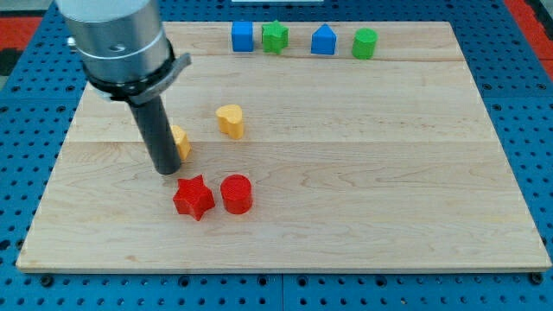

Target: Place the yellow hexagon at the top right side of the yellow heart

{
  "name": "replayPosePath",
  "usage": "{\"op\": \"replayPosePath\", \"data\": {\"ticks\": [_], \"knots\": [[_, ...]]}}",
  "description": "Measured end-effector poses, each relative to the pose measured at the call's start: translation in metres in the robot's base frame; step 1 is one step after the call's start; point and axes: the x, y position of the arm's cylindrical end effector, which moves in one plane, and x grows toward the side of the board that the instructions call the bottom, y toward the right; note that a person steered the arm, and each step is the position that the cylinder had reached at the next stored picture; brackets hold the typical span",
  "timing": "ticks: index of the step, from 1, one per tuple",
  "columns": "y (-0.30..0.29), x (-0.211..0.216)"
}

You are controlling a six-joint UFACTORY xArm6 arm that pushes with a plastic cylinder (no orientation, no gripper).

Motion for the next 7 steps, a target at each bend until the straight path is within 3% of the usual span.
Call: {"op": "replayPosePath", "data": {"ticks": [1, 2, 4, 6, 7], "knots": [[-0.035, 0.009], [-0.039, -0.031], [0.094, -0.034], [0.169, -0.053], [0.175, -0.046]]}}
